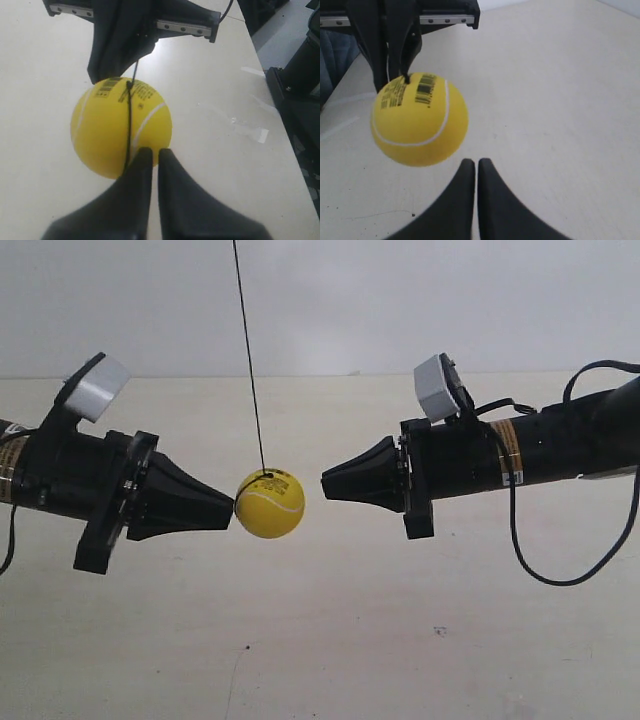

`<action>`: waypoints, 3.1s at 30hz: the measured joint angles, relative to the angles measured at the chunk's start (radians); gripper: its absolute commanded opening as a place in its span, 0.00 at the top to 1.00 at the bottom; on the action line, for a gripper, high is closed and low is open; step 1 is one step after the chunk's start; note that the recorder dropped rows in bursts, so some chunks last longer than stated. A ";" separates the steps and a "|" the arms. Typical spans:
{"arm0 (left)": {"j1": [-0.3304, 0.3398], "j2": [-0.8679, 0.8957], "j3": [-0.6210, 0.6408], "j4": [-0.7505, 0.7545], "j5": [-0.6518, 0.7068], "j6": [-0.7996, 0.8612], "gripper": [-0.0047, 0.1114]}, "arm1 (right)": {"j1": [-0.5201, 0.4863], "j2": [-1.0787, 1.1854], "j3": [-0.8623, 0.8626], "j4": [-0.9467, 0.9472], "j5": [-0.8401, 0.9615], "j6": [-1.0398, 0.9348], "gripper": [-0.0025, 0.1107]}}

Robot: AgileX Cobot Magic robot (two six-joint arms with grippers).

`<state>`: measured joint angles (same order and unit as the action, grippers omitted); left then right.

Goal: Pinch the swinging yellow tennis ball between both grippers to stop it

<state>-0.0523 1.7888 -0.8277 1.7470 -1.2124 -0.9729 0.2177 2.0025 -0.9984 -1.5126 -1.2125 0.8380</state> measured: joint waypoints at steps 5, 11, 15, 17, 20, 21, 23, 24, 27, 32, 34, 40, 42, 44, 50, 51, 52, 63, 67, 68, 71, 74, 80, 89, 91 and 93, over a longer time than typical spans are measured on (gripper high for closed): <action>0.000 0.022 -0.010 0.000 0.000 0.000 0.92 | 0.000 0.000 0.000 0.000 0.000 0.000 0.98; 0.000 0.022 -0.023 0.001 0.000 0.004 0.92 | 0.000 0.000 0.000 0.000 0.000 0.004 0.98; 0.000 0.022 -0.023 0.001 0.000 0.006 0.92 | 0.000 0.000 -0.002 0.000 0.000 0.004 0.98; 0.000 0.022 -0.023 0.001 0.000 0.006 0.92 | 0.000 0.000 -0.002 0.000 0.000 0.004 0.98; 0.000 0.022 -0.023 0.001 0.000 0.006 0.92 | 0.000 0.000 -0.002 0.000 0.000 0.004 0.98; 0.000 0.022 -0.023 0.001 0.000 0.006 0.92 | 0.000 0.000 -0.002 0.000 0.000 0.004 0.98; -0.002 0.022 -0.023 0.001 0.000 0.008 0.92 | 0.000 0.000 -0.002 0.000 0.000 0.004 0.98; -0.006 0.022 -0.023 0.001 0.000 0.008 0.92 | 0.000 0.000 -0.002 0.000 0.000 0.004 0.98; -0.020 0.022 -0.027 0.001 0.000 0.014 0.92 | 0.000 0.000 -0.002 0.000 0.000 0.004 0.98; -0.030 0.022 -0.029 0.001 0.000 0.018 0.92 | 0.000 0.000 -0.008 0.004 0.000 0.004 0.98; -0.030 0.022 -0.029 0.001 0.000 0.018 0.92 | 0.000 0.000 -0.008 0.008 0.000 0.004 0.98; -0.030 0.022 -0.029 0.001 0.000 0.018 0.92 | 0.000 0.000 -0.015 0.011 0.000 0.002 0.98; -0.030 0.022 -0.029 0.001 0.000 0.018 0.92 | 0.000 0.000 -0.018 0.012 0.000 0.002 0.98; -0.030 0.022 -0.029 0.001 0.000 0.018 0.92 | 0.000 0.000 -0.018 0.012 0.000 0.002 0.98; -0.030 0.022 -0.029 0.001 0.000 0.018 0.92 | 0.002 0.000 -0.018 0.012 0.000 0.002 0.98; -0.030 0.022 -0.029 0.001 0.000 0.018 0.92 | 0.002 0.000 -0.018 0.012 0.000 0.002 0.98; -0.030 0.022 -0.029 0.001 0.000 0.018 0.92 | 0.005 0.000 -0.018 0.012 0.000 0.002 0.98; -0.030 0.022 -0.029 0.001 0.000 0.018 0.92 | 0.024 0.000 -0.018 0.012 0.000 0.002 0.98; -0.030 0.022 -0.029 0.001 0.000 0.018 0.92 | 0.024 0.000 -0.018 0.012 0.000 0.002 0.98; -0.030 0.022 -0.029 0.001 0.000 0.018 0.92 | 0.024 0.000 -0.018 0.012 0.000 0.002 0.98; -0.030 0.022 -0.029 0.001 0.000 0.018 0.92 | 0.024 0.000 -0.018 0.012 0.000 0.002 0.98; -0.030 0.022 -0.029 0.001 0.000 0.018 0.92 | 0.024 0.000 -0.018 0.012 0.000 0.002 0.98; -0.030 0.022 -0.029 0.001 0.000 0.018 0.92 | 0.026 0.000 -0.020 0.019 0.000 0.000 0.98; -0.030 0.022 -0.029 0.001 0.000 0.018 0.92 | 0.026 0.000 -0.037 0.026 0.000 0.000 0.98; -0.030 0.022 -0.029 0.001 0.000 0.018 0.92 | 0.026 0.000 -0.037 0.026 0.000 0.000 0.98; -0.030 0.022 -0.029 0.001 0.000 0.018 0.92 | 0.026 0.000 -0.037 0.026 0.000 0.000 0.98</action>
<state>-0.0822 1.8109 -0.8567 1.7476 -1.2124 -0.9546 0.2433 2.0025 -1.0355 -1.4870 -1.2125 0.8380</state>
